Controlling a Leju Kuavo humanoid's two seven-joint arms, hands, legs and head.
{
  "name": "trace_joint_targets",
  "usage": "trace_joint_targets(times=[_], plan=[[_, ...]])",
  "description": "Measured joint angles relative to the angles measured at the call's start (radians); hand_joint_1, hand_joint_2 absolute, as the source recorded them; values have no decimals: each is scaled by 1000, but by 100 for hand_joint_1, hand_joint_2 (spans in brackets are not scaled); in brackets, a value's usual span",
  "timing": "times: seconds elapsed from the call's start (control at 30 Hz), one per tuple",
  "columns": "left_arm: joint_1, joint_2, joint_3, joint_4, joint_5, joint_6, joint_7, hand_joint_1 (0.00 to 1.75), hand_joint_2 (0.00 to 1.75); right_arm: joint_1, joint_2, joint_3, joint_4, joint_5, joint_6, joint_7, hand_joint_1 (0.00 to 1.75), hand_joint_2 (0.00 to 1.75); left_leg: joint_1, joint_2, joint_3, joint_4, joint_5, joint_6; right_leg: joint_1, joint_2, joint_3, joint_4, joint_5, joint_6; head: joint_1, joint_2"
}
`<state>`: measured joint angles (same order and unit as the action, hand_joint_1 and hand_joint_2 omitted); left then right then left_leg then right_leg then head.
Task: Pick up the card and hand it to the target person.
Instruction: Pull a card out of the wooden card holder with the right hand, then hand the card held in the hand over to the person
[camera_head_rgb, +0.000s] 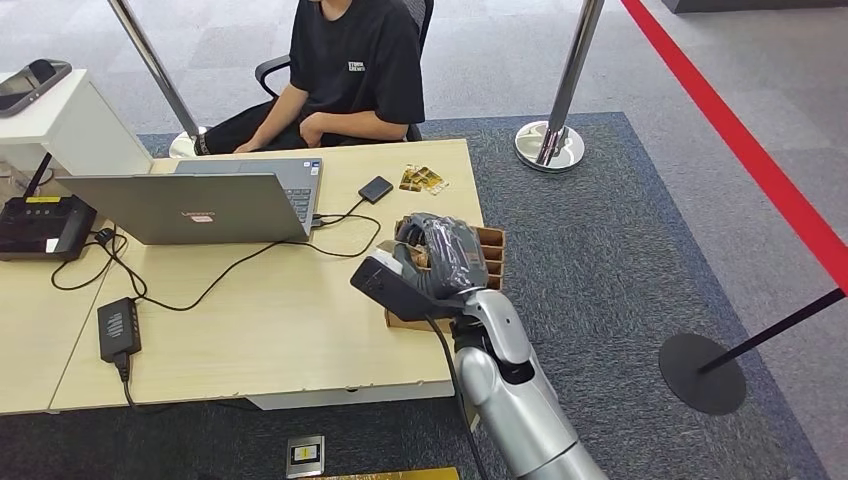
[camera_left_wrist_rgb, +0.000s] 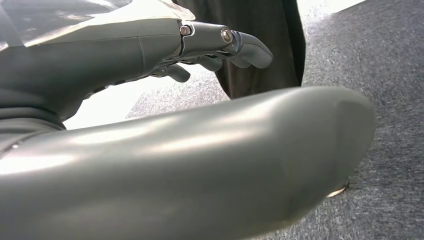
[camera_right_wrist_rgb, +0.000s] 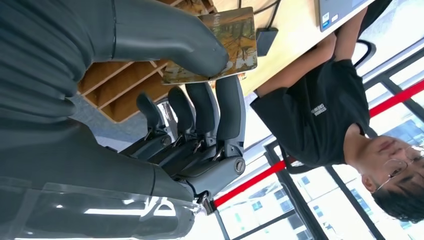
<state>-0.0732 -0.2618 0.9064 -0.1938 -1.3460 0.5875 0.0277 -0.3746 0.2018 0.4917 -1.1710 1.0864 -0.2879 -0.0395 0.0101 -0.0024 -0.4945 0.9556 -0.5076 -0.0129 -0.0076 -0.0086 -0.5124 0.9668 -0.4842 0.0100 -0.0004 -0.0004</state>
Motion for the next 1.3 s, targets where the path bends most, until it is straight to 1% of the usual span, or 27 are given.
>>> trace_joint_targets(times=[0.17,0.4,0.63,0.73,1.07,1.3], plan=[[0,0,0,0,-10,-8,-2,0,0,-61,1,1,44,58,-48,51,137,175,0,0,0,0,0,0,0,0,0,0,1,1,0,0],[-1,0,-2,0,-21,-23,0,0,0,-173,19,0,184,102,-85,91,132,175,0,0,0,0,1,1,0,0,0,0,1,0,0,0],[-2,0,-5,0,-26,-26,0,0,0,-259,38,-3,322,141,-113,114,136,175,0,0,0,0,1,0,0,0,0,0,2,0,0,0],[-2,0,-8,0,-27,-30,0,0,0,-287,44,-3,370,159,-120,124,140,175,0,0,0,0,1,0,0,0,0,0,2,0,0,0],[-5,0,-11,0,-29,-35,2,0,0,-329,65,-4,446,172,-127,126,146,175,0,0,0,0,1,0,0,0,0,0,2,0,0,0],[-7,1,-11,0,-29,-35,3,0,0,-344,75,-4,475,176,-126,126,145,175,0,0,0,0,1,0,0,0,0,0,2,0,0,0]])
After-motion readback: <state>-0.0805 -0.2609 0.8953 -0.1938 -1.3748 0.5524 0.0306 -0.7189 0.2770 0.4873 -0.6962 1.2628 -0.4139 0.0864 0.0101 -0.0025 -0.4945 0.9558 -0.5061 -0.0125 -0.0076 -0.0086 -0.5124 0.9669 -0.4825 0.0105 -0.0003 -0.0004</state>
